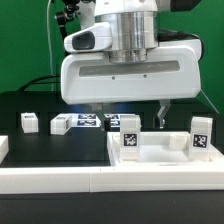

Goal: Assemble square table

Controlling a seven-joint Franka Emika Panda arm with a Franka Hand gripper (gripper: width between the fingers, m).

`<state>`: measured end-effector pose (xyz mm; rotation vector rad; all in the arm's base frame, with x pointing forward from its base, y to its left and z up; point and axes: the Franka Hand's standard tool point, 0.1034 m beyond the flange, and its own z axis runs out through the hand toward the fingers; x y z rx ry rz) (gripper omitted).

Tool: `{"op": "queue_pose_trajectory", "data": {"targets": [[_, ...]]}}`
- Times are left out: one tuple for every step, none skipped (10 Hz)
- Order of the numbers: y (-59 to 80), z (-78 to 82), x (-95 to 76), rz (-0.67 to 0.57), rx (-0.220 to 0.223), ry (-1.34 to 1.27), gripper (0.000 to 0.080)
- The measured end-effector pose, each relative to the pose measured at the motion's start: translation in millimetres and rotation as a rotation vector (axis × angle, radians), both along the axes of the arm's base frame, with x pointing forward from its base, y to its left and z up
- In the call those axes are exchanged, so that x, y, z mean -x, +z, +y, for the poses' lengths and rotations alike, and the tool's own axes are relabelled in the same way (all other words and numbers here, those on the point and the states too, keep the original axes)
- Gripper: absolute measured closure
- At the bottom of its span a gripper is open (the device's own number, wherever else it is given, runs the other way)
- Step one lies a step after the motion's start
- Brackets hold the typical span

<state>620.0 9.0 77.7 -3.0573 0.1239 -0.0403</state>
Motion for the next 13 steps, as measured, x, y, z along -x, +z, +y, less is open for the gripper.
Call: {"op": "queue_pose_trajectory", "data": {"targets": [[0.0, 0.1, -0.1, -0.007, 0.005, 0.080, 0.0150], [0.1, -0.4, -0.2, -0.010, 0.006, 0.115, 0.0150], [0.0, -0.8, -0.2, -0.010, 0.006, 0.113, 0.0274], [0.0, -0.8, -0.1, -0.010, 0.006, 0.114, 0.0413], [0.0, -0.8, -0.2, -0.010, 0.006, 0.114, 0.0413], [0.3, -3.7, -0.7, -0.012, 0.010, 0.111, 0.0508], [0.2, -3.9, -0.6, -0.012, 0.010, 0.111, 0.0508], [0.2, -3.8, -0.6, -0.011, 0.009, 0.101, 0.0508], [0.2, -3.7, -0.6, -0.011, 0.009, 0.094, 0.0508], [0.0, -3.9, -0.2, -0.007, 0.004, 0.034, 0.0508], [-0.6, -4.2, 1.2, -0.002, -0.004, -0.076, 0.0508], [-1.2, -4.6, 2.8, -0.001, -0.016, -0.204, 0.0508], [-1.4, -5.5, 3.4, 0.000, -0.036, -0.306, 0.0508]]}}
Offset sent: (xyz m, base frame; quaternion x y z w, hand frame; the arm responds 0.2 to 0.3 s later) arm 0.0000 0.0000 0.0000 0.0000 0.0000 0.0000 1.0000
